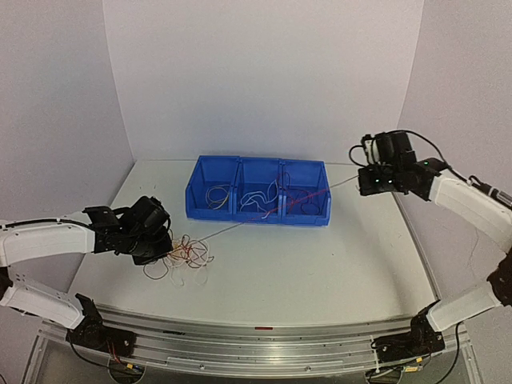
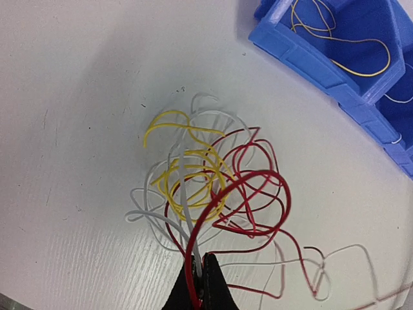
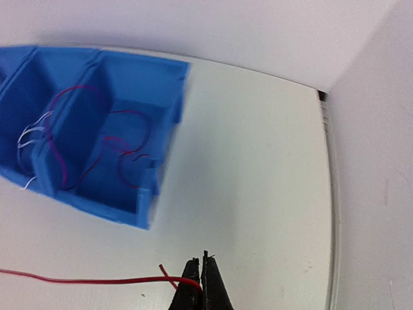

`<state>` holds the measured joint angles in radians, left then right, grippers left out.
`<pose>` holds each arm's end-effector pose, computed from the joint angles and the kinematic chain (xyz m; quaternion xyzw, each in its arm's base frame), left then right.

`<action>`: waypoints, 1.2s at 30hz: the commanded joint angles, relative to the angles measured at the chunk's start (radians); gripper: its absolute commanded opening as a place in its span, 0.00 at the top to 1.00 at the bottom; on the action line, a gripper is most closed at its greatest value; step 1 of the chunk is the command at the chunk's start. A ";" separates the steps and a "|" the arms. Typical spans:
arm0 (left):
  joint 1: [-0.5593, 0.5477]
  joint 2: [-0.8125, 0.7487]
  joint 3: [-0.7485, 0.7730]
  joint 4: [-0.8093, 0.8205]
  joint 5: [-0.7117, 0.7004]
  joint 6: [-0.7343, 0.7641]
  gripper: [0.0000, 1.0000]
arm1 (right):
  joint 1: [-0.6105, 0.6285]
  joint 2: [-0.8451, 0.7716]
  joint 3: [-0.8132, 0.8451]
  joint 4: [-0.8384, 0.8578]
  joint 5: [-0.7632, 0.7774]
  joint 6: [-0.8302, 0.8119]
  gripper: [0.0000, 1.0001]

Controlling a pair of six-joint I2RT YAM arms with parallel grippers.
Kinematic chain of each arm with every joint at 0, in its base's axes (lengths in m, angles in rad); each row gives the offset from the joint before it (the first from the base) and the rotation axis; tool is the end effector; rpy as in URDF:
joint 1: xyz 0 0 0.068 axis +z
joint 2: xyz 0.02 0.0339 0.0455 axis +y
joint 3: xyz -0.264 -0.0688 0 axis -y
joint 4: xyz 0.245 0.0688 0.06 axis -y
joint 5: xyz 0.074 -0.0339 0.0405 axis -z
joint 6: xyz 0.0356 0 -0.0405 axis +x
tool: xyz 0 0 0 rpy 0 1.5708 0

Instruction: Untangle the cables

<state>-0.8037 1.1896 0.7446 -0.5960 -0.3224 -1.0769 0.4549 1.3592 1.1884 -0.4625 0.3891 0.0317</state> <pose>0.1630 -0.1529 0.2143 -0.1714 0.9380 -0.1174 0.2775 0.2776 0.1207 0.3258 -0.0984 0.8741 -0.0606 0.4717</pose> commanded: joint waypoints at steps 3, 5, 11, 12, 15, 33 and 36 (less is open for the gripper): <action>0.017 0.014 0.077 -0.181 -0.133 -0.113 0.97 | -0.301 -0.127 -0.025 -0.139 0.063 0.171 1.00; 0.025 0.026 0.085 -0.225 -0.149 -0.137 0.98 | -0.416 -0.128 0.002 -0.165 -0.038 0.198 1.00; 0.041 0.005 0.080 -0.300 -0.172 -0.157 1.00 | -0.591 -0.074 0.110 -0.222 -0.147 0.232 1.00; 0.047 -0.006 0.079 -0.329 -0.184 -0.174 1.00 | -0.623 -0.063 0.128 -0.234 -0.158 0.235 1.00; 0.072 -0.063 0.067 -0.408 -0.207 -0.214 1.00 | -0.730 -0.027 0.199 -0.263 -0.242 0.250 1.00; 0.139 -0.160 0.069 -0.658 -0.281 -0.366 1.00 | -0.990 0.157 0.458 -0.396 -0.316 0.270 1.00; 0.148 -0.165 0.085 -0.614 -0.274 -0.315 1.00 | -1.006 0.153 0.463 -0.398 -0.414 0.260 1.00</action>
<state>-0.6730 1.0256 0.7682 -1.1520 -0.5434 -1.3842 -0.4666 1.4942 1.6006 -0.8772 -0.0065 0.2452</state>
